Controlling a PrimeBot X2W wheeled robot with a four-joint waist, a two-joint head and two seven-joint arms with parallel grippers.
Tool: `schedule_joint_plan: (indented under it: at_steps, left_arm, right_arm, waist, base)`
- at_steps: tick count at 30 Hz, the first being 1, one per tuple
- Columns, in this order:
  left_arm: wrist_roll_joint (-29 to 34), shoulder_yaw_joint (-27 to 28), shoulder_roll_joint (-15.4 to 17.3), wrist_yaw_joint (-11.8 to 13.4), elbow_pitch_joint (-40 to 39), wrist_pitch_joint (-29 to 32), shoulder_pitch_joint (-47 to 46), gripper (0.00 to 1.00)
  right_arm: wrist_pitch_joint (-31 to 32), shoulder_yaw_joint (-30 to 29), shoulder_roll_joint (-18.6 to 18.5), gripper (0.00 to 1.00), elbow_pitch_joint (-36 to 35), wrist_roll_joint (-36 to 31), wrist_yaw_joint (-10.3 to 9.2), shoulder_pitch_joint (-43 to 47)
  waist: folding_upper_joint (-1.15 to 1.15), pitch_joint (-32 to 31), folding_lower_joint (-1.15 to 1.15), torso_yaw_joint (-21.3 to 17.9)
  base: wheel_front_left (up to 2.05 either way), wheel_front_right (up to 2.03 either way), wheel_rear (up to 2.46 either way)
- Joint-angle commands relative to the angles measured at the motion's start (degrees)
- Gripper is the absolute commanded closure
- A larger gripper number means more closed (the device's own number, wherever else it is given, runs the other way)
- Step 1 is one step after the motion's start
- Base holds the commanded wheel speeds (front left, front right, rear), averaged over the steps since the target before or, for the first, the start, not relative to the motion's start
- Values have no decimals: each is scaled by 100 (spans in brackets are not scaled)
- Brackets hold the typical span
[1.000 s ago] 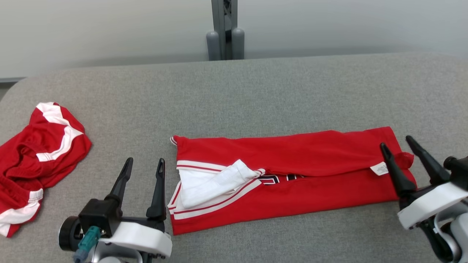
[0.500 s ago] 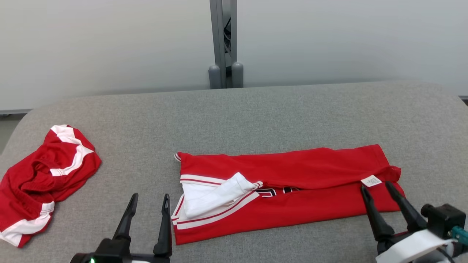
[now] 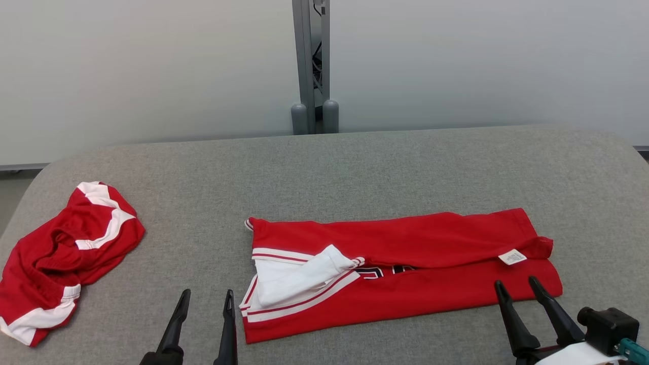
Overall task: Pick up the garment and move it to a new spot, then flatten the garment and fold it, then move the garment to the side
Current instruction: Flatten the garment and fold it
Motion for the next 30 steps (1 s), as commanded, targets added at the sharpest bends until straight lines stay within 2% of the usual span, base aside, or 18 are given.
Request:
schedule_joint_plan:
  at_steps: [1, 12, 19, 25, 30]
  left_arm:
    - [86, 92, -34, -80, 36, -22, 71, 0]
    - [358, 430, -326, -509, 213, -23, 188, 0]
    - [484, 535, -431, -660, 266, -23, 181, 0]
    - [615, 548, -528, -821, 281, -23, 66, 0]
    - [744, 423, -569, -959, 299, -23, -93, 0]
  right_arm:
    - [-25, -29, 4, 0, -33, -57, -2, 53]
    - [-25, -16, 57, 0, -53, -70, -2, 107]
    - [-26, -2, 56, 0, -8, -9, -2, 79]
    - [-26, -214, 80, 0, 547, 398, -2, -261]
    - [5, -213, -121, 0, 1346, 880, -2, -786]
  waist:
    - [0, -8, 0, 4]
    - [0, -29, 0, 18]
    - [0, -8, 0, 27]
    - [0, 84, 0, 4]
    - [0, 210, 0, 48]
  base:
    - [0, 0, 0]
    - [0, 0, 0]
    - [0, 0, 0]
    - [0, 0, 0]
    - [0, 0, 0]
